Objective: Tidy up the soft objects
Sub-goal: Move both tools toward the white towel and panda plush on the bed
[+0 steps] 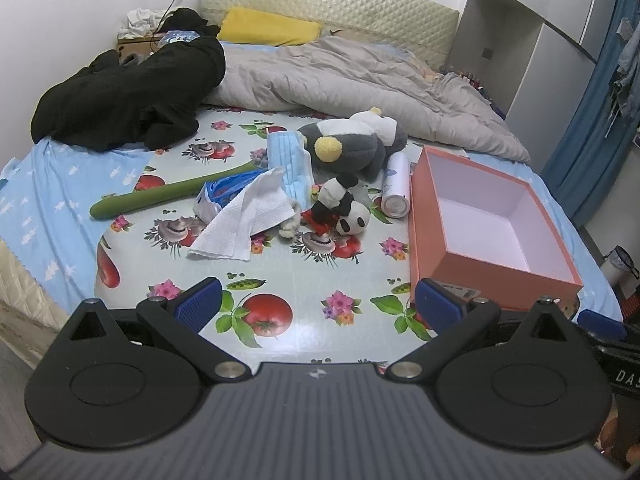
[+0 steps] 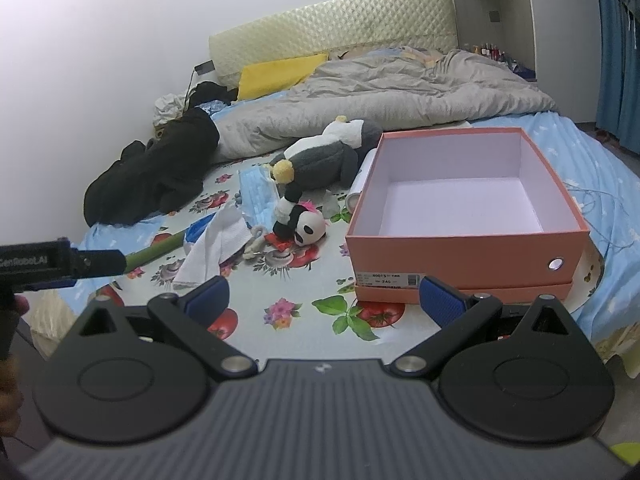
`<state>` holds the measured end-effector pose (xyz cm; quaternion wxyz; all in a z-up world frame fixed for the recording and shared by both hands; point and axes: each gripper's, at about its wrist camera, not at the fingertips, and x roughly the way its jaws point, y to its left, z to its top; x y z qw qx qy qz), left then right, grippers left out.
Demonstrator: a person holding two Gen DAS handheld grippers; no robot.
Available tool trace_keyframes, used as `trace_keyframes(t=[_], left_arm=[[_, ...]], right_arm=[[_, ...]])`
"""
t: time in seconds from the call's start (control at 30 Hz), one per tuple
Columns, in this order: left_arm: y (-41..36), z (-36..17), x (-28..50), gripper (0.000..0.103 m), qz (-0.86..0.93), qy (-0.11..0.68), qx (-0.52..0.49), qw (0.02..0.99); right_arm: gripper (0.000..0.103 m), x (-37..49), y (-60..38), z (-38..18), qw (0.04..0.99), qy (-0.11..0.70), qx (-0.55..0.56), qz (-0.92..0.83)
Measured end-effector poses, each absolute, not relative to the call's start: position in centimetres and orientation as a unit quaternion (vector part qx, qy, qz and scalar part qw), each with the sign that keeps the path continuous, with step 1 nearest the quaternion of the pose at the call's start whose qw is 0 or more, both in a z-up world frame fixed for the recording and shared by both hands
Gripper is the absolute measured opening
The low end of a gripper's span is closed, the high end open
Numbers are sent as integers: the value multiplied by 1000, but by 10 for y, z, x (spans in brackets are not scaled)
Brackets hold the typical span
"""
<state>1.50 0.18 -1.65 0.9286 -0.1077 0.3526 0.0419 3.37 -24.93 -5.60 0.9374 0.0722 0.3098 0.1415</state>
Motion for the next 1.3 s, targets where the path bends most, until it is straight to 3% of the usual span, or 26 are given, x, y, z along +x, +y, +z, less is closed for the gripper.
trace_keyframes(t=[0.67,1.3], left_arm=[[-31,-45,89,103,21,371,-40,928],[-9,-74,91,103,51,401,-92,910]], right_arm=[[103,73,-257,-85,928,320,77,176],[103,98,-243,-99,910,365,68,183]])
